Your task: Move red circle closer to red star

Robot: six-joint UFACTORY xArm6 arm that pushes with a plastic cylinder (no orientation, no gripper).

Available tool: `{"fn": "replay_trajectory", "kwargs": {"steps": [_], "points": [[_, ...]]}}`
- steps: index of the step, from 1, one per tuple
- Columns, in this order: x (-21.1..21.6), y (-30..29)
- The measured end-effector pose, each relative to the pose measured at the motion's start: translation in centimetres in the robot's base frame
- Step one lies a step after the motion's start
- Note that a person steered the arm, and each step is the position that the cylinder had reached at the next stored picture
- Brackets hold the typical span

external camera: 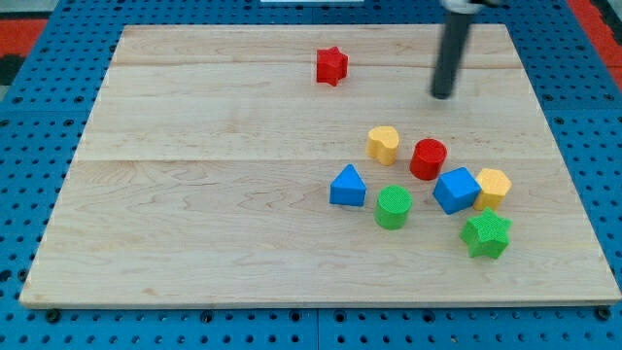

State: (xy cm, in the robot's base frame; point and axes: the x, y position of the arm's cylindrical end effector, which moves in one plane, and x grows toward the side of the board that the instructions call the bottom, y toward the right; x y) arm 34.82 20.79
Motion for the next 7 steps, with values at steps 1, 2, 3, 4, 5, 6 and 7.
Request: {"fn": "replay_trajectory", "kwargs": {"steps": [1, 2, 3, 4, 5, 6, 7], "points": [[6.5, 4.5], [11.7, 3.6], [12.1, -2.1], [11.3, -8.2], [8.3, -11.8], [3.5, -12.0], [7.2, -9.7]]}}
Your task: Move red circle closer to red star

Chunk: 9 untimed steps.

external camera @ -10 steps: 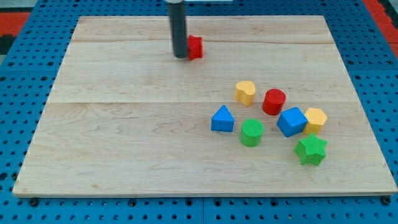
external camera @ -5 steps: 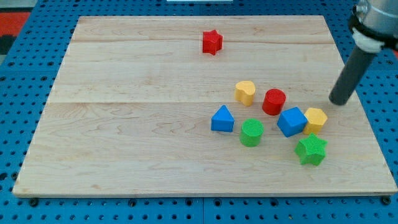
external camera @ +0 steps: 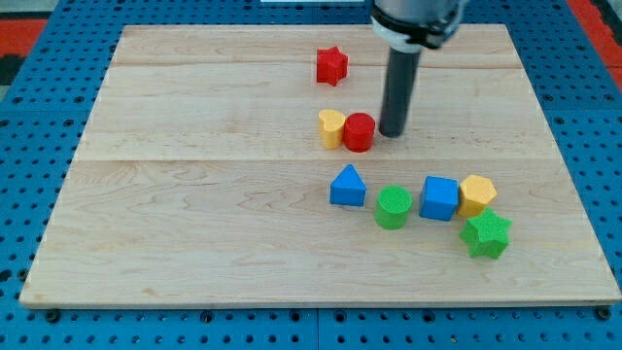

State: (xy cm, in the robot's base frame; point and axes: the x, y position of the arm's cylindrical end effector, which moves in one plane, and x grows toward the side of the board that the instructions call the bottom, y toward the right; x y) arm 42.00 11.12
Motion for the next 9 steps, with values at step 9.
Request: {"fn": "replay_trajectory", "kwargs": {"steps": [9], "points": [[-11.2, -5.6]]}}
